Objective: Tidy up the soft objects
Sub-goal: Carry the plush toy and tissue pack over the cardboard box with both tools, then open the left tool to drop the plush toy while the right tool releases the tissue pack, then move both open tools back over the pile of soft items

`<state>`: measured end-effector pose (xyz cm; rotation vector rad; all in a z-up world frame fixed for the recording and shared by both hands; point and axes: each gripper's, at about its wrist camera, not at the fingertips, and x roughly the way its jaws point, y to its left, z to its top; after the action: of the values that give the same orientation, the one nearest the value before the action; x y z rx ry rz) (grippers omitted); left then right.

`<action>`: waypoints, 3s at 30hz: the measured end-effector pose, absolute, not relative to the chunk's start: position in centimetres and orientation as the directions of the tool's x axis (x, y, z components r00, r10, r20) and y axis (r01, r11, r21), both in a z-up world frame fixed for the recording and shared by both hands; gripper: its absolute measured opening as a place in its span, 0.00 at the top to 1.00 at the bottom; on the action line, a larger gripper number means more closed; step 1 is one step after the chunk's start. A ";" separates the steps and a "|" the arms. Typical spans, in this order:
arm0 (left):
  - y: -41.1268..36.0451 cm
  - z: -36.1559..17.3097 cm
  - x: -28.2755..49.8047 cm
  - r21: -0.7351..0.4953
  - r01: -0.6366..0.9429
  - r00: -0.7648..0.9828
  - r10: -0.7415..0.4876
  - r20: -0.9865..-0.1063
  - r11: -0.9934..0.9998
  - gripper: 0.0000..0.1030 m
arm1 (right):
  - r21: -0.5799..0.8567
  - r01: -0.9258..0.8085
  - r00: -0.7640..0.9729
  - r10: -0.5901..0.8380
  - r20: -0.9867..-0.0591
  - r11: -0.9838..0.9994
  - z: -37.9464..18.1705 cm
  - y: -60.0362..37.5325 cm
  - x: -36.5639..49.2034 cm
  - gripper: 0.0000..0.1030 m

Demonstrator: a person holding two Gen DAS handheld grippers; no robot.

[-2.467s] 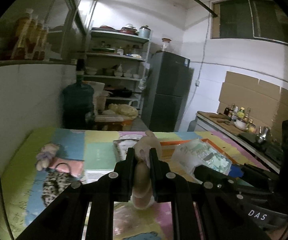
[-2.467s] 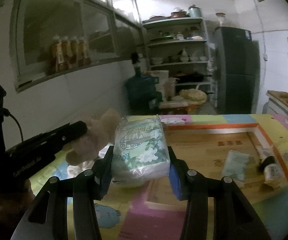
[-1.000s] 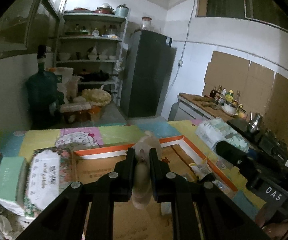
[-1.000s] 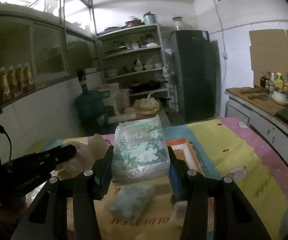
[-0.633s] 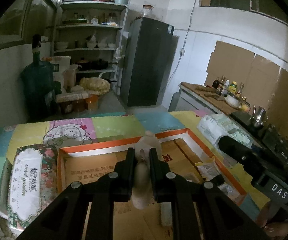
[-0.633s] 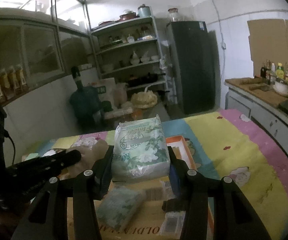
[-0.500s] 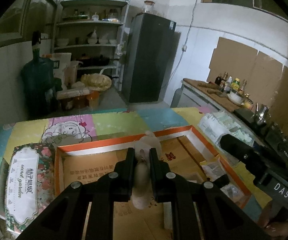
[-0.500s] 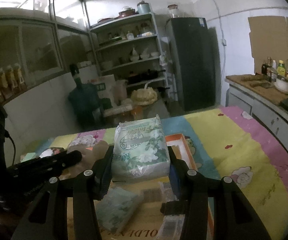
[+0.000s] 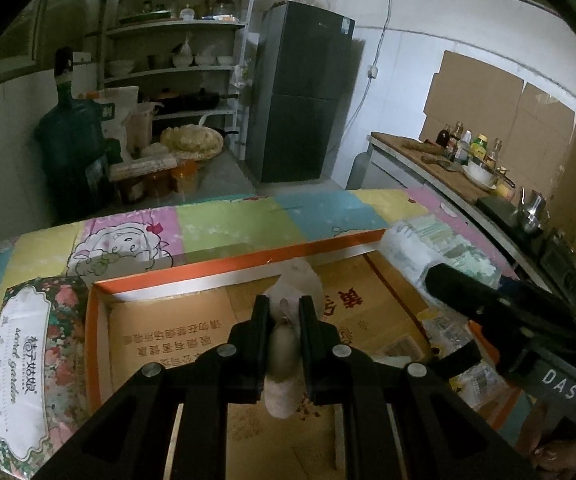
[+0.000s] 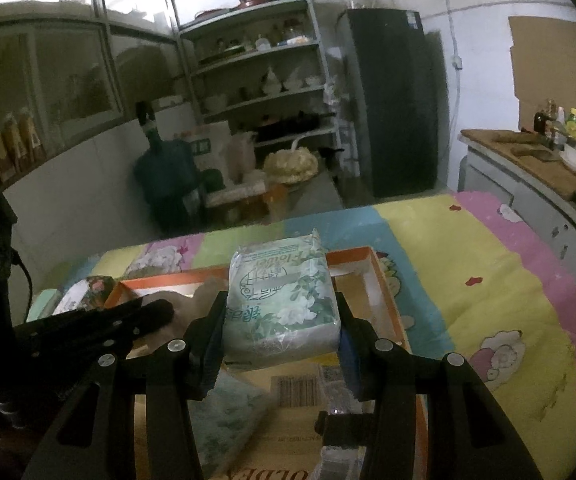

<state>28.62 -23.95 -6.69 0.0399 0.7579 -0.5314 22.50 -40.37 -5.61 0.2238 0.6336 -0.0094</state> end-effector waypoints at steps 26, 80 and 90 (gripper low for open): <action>-24.1 -7.0 28.9 -0.136 0.429 0.612 -0.398 -0.683 0.893 0.68 | 0.175 0.042 0.674 0.101 -0.732 0.984 -9.2 -39.3 26.3 0.49; -17.0 -1.7 21.8 -0.121 0.379 0.736 -0.378 -0.562 0.918 0.33 | 0.146 0.044 0.766 0.060 -0.641 0.988 -3.2 -34.0 19.4 0.28; -14.1 -1.1 19.7 -0.114 0.351 0.765 -0.355 -0.538 0.929 0.34 | 0.147 -0.001 0.793 0.090 -0.603 0.989 -1.7 -30.7 17.5 0.28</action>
<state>19.75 -14.06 -1.07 -0.0071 0.5858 -0.3836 17.51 -30.73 -1.71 0.1417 0.6545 0.0490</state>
